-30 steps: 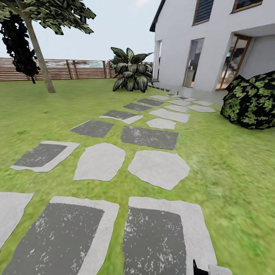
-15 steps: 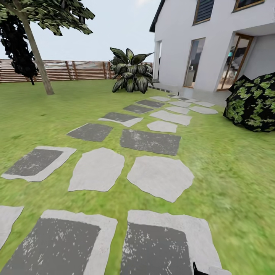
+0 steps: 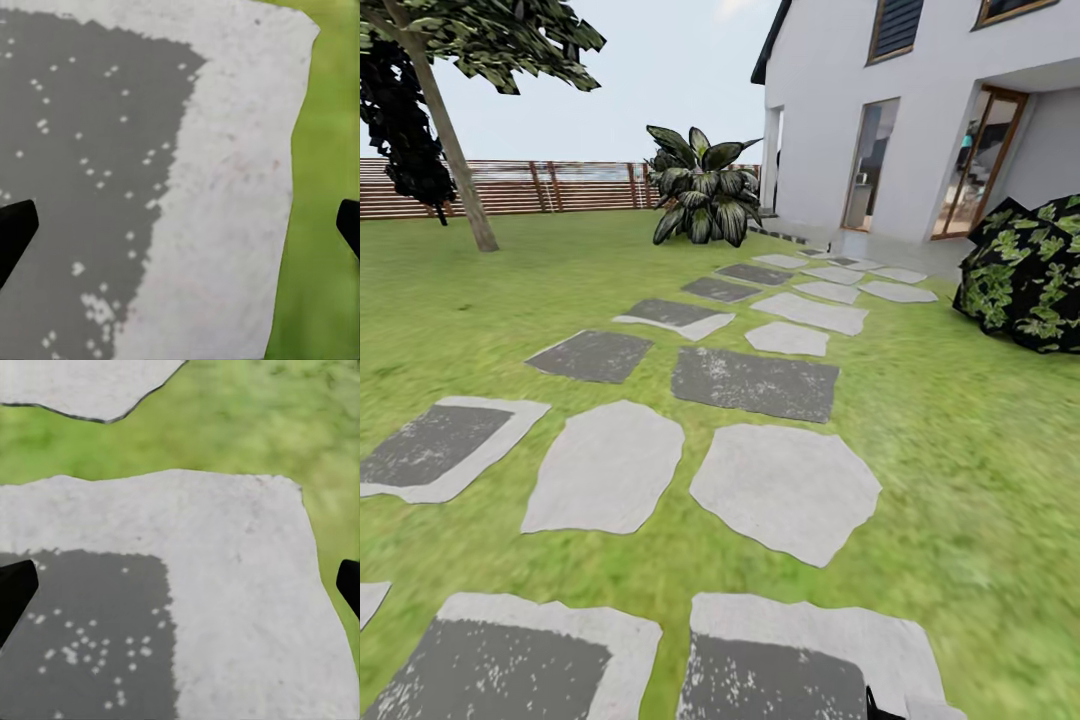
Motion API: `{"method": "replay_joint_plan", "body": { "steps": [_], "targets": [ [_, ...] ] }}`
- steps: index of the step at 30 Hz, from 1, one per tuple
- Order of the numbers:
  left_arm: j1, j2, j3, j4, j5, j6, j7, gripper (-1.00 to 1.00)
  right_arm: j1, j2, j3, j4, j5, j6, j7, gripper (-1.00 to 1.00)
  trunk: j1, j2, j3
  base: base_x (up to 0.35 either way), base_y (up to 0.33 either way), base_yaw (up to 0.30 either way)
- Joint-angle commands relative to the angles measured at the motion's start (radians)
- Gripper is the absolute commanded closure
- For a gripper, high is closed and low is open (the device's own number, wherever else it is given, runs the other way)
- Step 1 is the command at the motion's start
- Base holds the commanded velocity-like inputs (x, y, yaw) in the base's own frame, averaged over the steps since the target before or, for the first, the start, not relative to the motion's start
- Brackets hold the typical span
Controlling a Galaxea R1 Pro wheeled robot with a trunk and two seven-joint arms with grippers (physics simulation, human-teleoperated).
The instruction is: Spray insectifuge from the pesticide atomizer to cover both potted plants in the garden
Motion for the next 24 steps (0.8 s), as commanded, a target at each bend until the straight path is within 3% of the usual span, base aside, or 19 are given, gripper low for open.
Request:
{"method": "replay_joint_plan", "body": {
  "steps": [1, 24],
  "targets": [
    [-0.001, 0.000, 0.003, 0.001, 0.000, -0.003, -0.001, -1.00, -0.001, 0.000, -0.001, 0.001, 0.002, -0.003, -0.002, -1.00, 0.000, 0.000, -0.001, 0.337, 0.000, 0.000],
    [-0.001, -0.003, 0.003, -0.001, 0.011, -0.005, -0.003, -1.00, -0.001, 0.000, -0.001, 0.001, 0.002, -0.003, -0.002, -1.00, 0.000, 0.000, -0.001, 0.337, 0.000, 0.000]
  ]
}}
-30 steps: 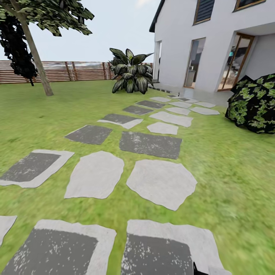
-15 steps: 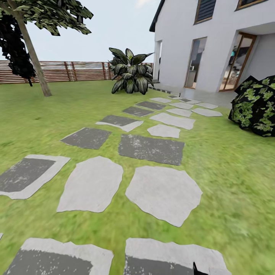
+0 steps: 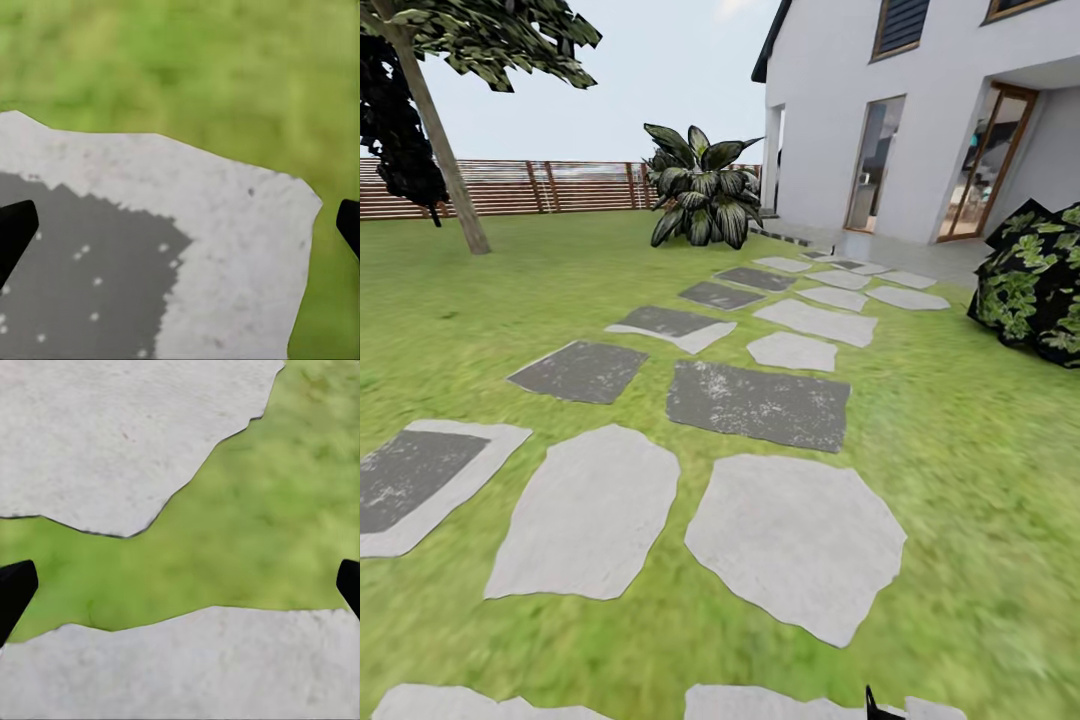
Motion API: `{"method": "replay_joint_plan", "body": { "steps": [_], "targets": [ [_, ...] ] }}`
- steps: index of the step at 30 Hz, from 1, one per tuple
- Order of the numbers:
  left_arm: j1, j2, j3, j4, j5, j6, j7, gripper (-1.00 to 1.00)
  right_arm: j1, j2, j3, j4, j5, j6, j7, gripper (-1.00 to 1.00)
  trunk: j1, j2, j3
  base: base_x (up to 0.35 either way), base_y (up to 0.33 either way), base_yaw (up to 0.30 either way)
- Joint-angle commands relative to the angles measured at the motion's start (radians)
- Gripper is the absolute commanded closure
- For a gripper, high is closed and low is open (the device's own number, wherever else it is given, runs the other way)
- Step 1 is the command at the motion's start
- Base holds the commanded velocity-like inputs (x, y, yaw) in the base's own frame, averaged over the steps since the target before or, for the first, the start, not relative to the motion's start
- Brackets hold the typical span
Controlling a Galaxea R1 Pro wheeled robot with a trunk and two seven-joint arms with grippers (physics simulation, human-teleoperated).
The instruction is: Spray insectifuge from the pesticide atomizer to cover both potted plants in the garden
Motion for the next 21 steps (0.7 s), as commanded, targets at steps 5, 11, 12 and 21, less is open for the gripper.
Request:
{"method": "replay_joint_plan", "body": {
  "steps": [5, 11, 12, 21],
  "targets": [
    [-0.001, 0.002, 0.006, -0.003, 0.002, -0.004, 0.000, -1.00, -0.001, 0.000, -0.001, 0.001, 0.002, -0.003, -0.002, -1.00, 0.000, 0.000, -0.001, 0.337, 0.000, 0.000],
    [-0.001, 0.003, 0.007, -0.009, 0.002, -0.023, 0.000, -1.00, -0.001, 0.000, -0.001, 0.001, 0.002, -0.003, -0.002, -1.00, 0.000, 0.000, -0.001, 0.337, 0.000, 0.000],
    [-0.001, 0.004, 0.008, -0.008, 0.002, -0.046, 0.002, -1.00, -0.001, 0.000, -0.001, 0.001, 0.002, -0.003, -0.002, -1.00, 0.000, 0.000, -0.001, 0.337, 0.000, 0.000],
    [-0.001, 0.005, 0.009, -0.004, 0.001, -0.082, 0.009, -1.00, -0.001, 0.000, -0.001, 0.001, 0.002, -0.003, -0.002, -1.00, 0.000, 0.000, -0.001, 0.338, 0.000, 0.000]
  ]
}}
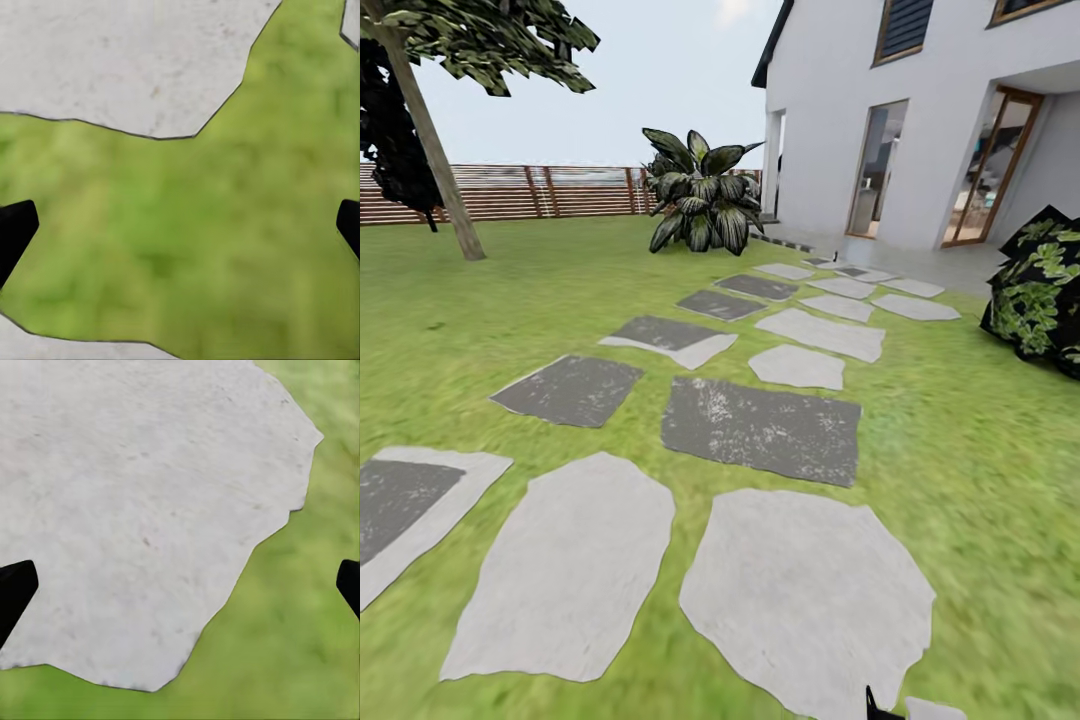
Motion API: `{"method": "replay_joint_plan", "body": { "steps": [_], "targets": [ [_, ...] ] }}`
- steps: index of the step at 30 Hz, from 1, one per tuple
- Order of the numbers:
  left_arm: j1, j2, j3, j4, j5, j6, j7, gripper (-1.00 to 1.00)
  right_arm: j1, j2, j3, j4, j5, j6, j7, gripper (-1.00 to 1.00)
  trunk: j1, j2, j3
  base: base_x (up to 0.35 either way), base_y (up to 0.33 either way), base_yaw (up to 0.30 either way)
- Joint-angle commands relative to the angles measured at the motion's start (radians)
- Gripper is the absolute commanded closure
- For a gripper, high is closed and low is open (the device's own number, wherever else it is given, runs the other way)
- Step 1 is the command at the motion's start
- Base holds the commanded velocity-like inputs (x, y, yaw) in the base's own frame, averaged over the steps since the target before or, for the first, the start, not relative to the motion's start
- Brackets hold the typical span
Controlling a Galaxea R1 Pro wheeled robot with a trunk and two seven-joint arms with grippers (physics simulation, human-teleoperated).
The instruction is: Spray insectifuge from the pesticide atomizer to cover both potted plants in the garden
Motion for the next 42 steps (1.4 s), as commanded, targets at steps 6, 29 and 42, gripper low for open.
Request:
{"method": "replay_joint_plan", "body": {
  "steps": [6, 29, 42],
  "targets": [
    [-0.001, -0.001, 0.000, 0.005, 0.000, -0.004, 0.000, -1.00, -0.001, 0.000, -0.001, 0.001, 0.001, -0.003, -0.003, -1.00, 0.000, 0.000, -0.001, 0.337, 0.000, 0.000],
    [-0.001, -0.002, 0.000, 0.005, -0.001, -0.006, -0.001, -1.00, -0.001, 0.000, -0.001, 0.001, 0.001, -0.003, -0.003, -1.00, 0.000, 0.000, -0.001, 0.337, 0.000, 0.000],
    [-0.001, -0.001, 0.000, 0.005, -0.001, -0.006, -0.001, -1.00, -0.001, 0.000, -0.001, 0.001, 0.001, -0.003, -0.002, -1.00, 0.000, 0.000, -0.001, 0.337, 0.000, 0.000]
  ]
}}
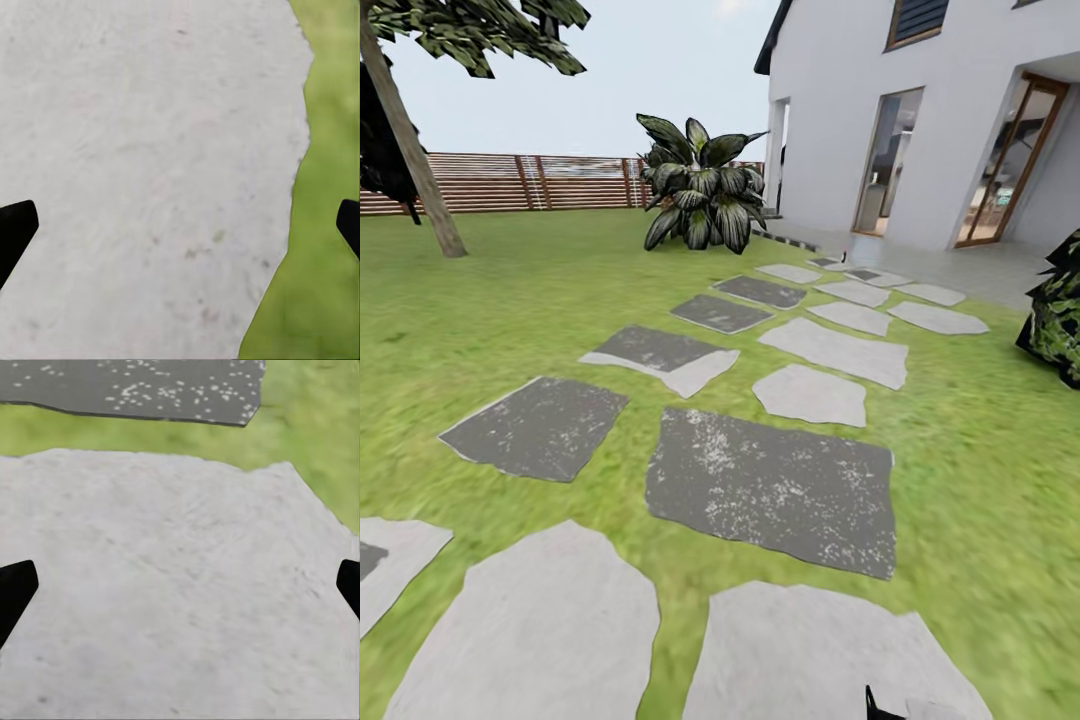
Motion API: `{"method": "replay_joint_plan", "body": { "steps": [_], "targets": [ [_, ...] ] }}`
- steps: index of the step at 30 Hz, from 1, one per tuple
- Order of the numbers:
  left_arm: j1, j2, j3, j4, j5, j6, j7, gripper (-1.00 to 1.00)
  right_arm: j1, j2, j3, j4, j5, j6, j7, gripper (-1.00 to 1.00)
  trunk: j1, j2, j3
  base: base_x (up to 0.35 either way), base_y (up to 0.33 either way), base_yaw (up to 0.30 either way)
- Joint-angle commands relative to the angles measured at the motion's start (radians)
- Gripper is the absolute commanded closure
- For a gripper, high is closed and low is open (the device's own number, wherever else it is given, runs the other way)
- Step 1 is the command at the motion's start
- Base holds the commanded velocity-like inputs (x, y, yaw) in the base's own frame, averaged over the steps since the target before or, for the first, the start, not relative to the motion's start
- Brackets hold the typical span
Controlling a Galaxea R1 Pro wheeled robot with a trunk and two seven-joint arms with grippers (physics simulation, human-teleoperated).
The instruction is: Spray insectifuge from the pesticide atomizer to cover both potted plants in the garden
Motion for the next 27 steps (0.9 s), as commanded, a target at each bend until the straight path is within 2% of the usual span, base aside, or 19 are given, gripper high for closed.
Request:
{"method": "replay_joint_plan", "body": {
  "steps": [1, 27],
  "targets": [
    [0.000, 0.000, 0.001, 0.000, 0.000, -0.003, 0.000, -1.00, -0.001, 0.000, -0.002, 0.001, 0.001, -0.003, -0.002, -1.00, 0.000, 0.000, -0.001, 0.337, 0.000, 0.000],
    [0.000, 0.000, 0.003, 0.000, 0.000, -0.003, 0.000, -1.00, -0.001, 0.000, -0.002, 0.001, 0.001, -0.003, -0.003, -1.00, 0.000, 0.000, -0.001, 0.337, 0.000, 0.000]
  ]
}}
